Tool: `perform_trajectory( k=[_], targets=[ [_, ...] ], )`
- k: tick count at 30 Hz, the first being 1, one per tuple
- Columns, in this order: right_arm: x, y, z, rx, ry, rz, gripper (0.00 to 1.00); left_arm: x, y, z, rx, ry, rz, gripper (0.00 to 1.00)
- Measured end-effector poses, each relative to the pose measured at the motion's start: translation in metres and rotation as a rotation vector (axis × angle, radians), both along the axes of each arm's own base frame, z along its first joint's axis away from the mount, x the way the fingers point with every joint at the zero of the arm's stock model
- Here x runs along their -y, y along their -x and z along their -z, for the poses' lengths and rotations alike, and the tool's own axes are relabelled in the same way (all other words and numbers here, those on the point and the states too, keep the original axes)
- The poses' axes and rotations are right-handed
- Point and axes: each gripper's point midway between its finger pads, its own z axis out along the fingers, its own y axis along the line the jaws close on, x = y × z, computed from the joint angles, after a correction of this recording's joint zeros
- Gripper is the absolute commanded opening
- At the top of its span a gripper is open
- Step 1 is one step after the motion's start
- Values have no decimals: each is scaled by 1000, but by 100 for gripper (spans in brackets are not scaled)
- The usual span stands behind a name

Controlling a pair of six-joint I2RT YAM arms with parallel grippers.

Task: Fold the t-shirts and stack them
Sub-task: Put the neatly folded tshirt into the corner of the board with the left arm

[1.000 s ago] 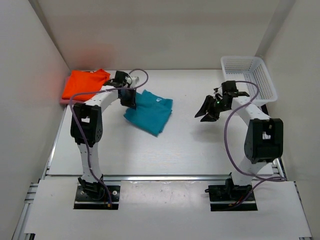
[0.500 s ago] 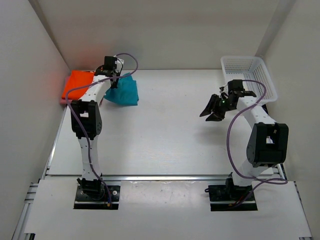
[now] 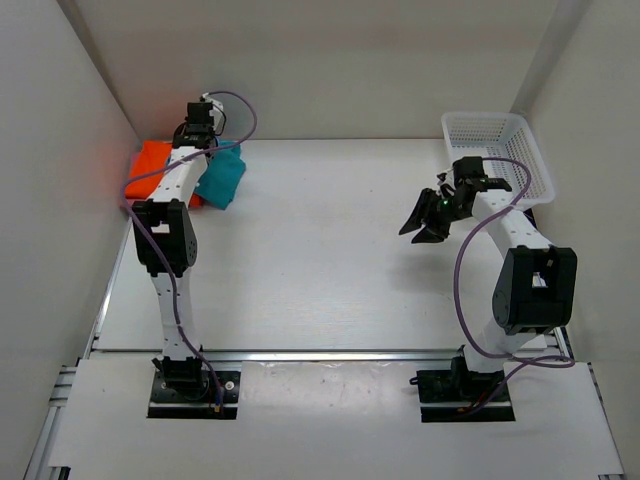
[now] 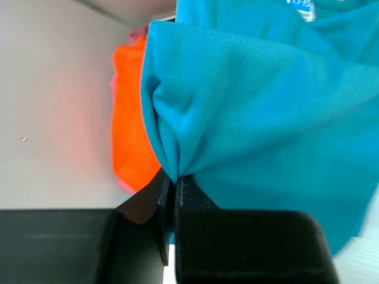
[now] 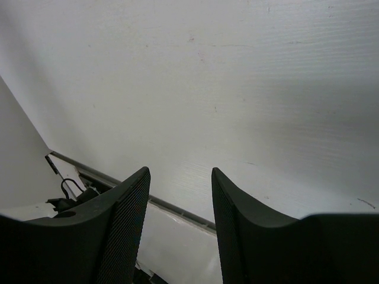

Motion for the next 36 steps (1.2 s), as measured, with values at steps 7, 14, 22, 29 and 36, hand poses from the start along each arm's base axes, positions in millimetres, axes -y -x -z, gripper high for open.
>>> perform_trajectory(
  k=[7,14,22,29,36],
  targets=[
    [-6,1,-5,-3,1,-17,52,-61,9,2,8,-7,-106,0],
    [-10,-2,-2,-17,3,-29,51,-100,15,-2,29,-8,-171,0],
    [-15,-3,0,-36,8,-48,52,-110,16,-4,45,-8,-188,0],
    [-19,-2,1,-54,10,-60,53,-141,10,3,60,-25,-248,0],
    [-24,1,2,-73,12,-75,53,-156,12,42,-13,-39,-288,64]
  ],
)
